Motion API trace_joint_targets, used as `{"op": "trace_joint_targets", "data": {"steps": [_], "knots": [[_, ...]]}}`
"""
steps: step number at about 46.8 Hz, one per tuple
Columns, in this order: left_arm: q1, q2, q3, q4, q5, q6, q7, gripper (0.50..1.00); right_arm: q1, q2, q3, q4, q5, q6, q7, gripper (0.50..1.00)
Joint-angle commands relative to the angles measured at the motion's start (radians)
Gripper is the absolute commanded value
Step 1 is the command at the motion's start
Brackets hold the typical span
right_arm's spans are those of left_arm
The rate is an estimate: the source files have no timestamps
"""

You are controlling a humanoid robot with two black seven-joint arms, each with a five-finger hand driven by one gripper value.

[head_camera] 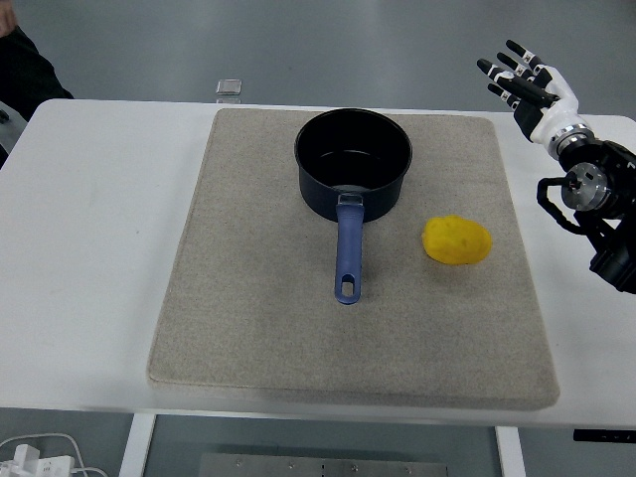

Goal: Put the potato in the blue pot

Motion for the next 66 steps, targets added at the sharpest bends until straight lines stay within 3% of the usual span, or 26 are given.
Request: {"op": "trace_joint_targets", "data": {"steps": [1, 39, 47, 66], "knots": [[0.0, 0.0, -0.001, 0.001, 0.001, 0.0, 0.0, 0.999, 0.001, -0.001, 0.0, 0.0, 0.0, 0.001, 0.0, 0.913], [0.0, 0.0, 0.001, 0.0, 0.001, 0.0, 0.0, 0.999, -0.005, 0.002, -0.006, 0.003, -0.005, 0.001, 0.0, 0.915], [0.0, 0.0, 0.001, -0.002, 0.001, 0.0, 0.0, 0.999, -0.014, 0.002, -0.006, 0.009, -0.006, 0.028, 0.006, 0.915], [0.0, 0.0, -0.001, 0.001, 0.001, 0.0, 0.0, 0.999, -0.012, -0.047, -0.015, 0.057, -0.016, 0.038, 0.002, 0.915]]}}
